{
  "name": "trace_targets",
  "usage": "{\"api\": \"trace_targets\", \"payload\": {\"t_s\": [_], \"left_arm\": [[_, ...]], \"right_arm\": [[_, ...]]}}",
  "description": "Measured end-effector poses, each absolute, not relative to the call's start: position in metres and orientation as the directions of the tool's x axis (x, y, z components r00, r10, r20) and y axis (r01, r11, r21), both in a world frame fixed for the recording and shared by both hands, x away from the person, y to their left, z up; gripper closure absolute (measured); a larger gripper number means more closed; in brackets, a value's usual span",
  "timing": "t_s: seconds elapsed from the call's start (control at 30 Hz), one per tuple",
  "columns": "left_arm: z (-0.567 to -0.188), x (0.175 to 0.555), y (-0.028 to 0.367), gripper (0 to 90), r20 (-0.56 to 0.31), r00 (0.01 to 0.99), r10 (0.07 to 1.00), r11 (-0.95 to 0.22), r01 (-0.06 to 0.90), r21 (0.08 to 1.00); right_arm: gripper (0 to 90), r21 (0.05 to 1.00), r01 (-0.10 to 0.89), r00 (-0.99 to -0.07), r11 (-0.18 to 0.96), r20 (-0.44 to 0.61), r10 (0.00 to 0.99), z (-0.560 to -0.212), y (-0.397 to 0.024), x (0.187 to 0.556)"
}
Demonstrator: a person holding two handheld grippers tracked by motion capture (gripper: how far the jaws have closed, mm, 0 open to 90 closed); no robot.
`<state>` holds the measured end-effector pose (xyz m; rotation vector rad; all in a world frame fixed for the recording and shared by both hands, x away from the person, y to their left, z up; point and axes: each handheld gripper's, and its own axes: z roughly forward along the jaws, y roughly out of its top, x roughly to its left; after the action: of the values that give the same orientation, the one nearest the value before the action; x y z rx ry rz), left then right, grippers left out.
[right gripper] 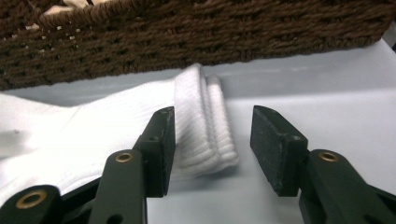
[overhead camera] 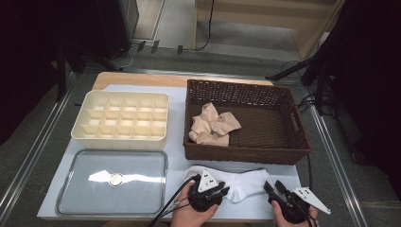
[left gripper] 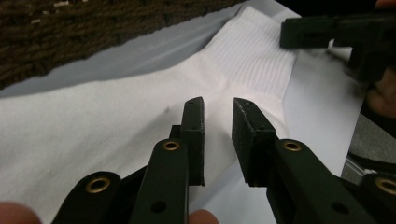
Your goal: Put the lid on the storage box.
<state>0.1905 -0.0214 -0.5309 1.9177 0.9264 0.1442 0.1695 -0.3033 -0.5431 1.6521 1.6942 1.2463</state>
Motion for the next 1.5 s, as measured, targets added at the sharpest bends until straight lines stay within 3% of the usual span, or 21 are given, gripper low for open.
{"api": "trace_targets", "payload": {"t_s": [0.23,0.43,0.5,0.7,0.97,1.5], "left_arm": [[-0.539,0.193,-0.025,79.7,-0.266,0.704,0.659,-0.273,0.553,0.787],[-0.532,0.192,-0.027,81.9,-0.278,0.707,0.651,-0.245,0.542,0.804],[-0.53,0.193,-0.029,82.0,-0.277,0.708,0.649,-0.246,0.54,0.805],[-0.539,0.198,-0.039,84.0,-0.284,0.702,0.653,-0.267,0.564,0.782],[-0.541,0.2,-0.037,89.7,-0.286,0.699,0.655,-0.262,0.566,0.782],[-0.542,0.201,-0.035,90.0,-0.311,0.698,0.645,-0.247,0.576,0.779]], "right_arm": [[54.8,0.85,0.519,-0.163,-0.088,0.2,0.966,-0.544,-0.296,0.168],[74.6,0.845,0.523,-0.183,-0.112,0.24,0.953,-0.546,-0.298,0.169],[76.7,0.835,0.533,-0.183,-0.135,0.27,0.945,-0.545,-0.299,0.169],[77.9,0.839,0.514,-0.212,-0.177,0.325,0.922,-0.536,-0.304,0.167],[78.3,0.882,0.449,-0.245,-0.144,0.276,0.929,-0.517,-0.297,0.16],[78.7,0.897,0.405,-0.312,-0.176,0.317,0.896,-0.482,-0.278,0.15]]}}
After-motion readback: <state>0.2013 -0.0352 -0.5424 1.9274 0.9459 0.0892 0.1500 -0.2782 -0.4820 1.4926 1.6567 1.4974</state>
